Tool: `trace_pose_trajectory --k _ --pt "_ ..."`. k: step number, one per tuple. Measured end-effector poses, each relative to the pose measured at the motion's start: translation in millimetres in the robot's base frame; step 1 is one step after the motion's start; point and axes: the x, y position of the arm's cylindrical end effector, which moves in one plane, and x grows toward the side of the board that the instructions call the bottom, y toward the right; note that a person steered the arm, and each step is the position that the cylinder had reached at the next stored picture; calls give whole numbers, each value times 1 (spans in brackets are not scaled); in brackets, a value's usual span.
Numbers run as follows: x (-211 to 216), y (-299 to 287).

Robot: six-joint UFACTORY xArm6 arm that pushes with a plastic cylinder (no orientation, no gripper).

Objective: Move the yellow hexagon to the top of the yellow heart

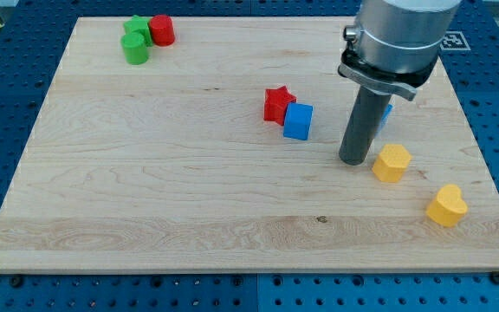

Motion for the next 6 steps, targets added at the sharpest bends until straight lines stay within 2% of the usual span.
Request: trace_pose_trajectory --k 4,5,6 --pt "16 76" --pt "9 54" --pt "-15 -24"
